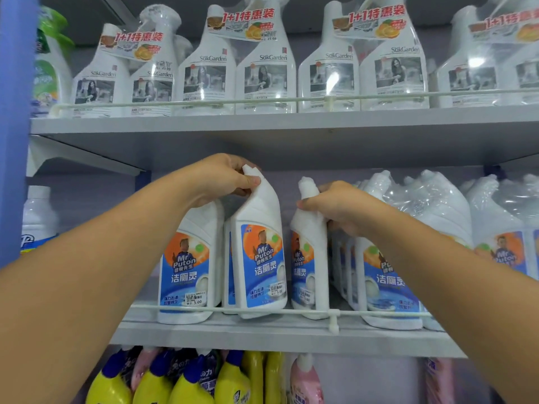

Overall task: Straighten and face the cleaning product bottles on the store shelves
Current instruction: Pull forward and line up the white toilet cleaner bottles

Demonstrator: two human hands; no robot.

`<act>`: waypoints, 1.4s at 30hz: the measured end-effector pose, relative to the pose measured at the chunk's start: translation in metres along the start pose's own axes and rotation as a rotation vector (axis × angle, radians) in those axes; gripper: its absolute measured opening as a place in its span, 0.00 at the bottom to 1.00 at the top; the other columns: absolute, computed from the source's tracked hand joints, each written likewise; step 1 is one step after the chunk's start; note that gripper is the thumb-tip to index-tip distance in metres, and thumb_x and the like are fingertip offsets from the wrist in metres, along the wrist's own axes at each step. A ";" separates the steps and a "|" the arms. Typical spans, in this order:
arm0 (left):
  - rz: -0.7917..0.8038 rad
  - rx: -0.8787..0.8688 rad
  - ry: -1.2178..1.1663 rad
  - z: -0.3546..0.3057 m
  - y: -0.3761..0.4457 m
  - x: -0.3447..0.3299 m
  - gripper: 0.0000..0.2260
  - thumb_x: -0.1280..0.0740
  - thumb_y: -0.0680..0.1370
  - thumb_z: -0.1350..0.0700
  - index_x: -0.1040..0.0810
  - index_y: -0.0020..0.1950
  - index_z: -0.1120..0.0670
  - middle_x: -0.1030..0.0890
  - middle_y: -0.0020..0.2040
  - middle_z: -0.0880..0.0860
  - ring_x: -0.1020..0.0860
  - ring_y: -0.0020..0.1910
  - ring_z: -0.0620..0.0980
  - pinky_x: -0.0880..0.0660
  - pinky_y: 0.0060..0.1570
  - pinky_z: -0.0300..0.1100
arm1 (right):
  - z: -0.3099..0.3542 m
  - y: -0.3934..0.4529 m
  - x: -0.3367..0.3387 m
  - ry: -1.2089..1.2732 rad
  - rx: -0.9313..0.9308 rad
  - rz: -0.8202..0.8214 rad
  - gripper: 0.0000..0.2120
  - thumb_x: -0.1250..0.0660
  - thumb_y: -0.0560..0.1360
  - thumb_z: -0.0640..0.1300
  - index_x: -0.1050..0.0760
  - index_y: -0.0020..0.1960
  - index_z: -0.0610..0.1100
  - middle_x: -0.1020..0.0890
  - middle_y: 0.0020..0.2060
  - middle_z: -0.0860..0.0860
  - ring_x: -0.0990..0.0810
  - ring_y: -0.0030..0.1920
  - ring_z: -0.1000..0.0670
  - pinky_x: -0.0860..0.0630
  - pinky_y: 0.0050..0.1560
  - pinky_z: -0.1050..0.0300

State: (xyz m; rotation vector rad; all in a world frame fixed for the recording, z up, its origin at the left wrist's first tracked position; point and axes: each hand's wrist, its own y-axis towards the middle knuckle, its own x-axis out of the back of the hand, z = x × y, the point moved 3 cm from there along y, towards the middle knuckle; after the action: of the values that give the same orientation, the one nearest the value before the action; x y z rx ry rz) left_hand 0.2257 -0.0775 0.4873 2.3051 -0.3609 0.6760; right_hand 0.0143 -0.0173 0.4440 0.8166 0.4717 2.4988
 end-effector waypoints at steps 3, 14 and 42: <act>0.026 -0.016 0.079 -0.005 0.001 0.002 0.11 0.31 0.81 0.57 0.20 0.63 0.52 0.16 0.55 0.50 0.17 0.52 0.46 0.23 0.45 0.32 | 0.007 -0.005 0.010 -0.183 0.065 0.004 0.13 0.31 0.78 0.47 0.22 0.59 0.42 0.17 0.52 0.44 0.17 0.51 0.43 0.18 0.56 0.44; 0.196 -0.044 0.376 -0.020 -0.006 0.004 0.12 0.34 0.83 0.52 0.21 0.66 0.43 0.19 0.54 0.46 0.21 0.52 0.45 0.28 0.47 0.38 | 0.006 -0.007 -0.002 -0.128 0.086 -0.149 0.17 0.31 0.78 0.53 0.26 0.60 0.44 0.21 0.45 0.48 0.23 0.41 0.50 0.28 0.35 0.57; -0.226 0.214 -0.220 0.137 -0.094 -0.001 0.15 0.40 0.80 0.37 0.29 0.61 0.43 0.16 0.47 0.42 0.19 0.37 0.34 0.30 0.31 0.28 | -0.022 -0.087 -0.131 0.194 -0.033 -0.024 0.28 0.20 0.68 0.58 0.32 0.60 0.54 0.20 0.51 0.61 0.21 0.48 0.63 0.27 0.40 0.69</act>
State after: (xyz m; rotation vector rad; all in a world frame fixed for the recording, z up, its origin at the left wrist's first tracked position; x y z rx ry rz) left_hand 0.3155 -0.1049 0.3499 2.5827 -0.1277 0.3633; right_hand 0.1223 -0.0173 0.3280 0.5548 0.5007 2.5685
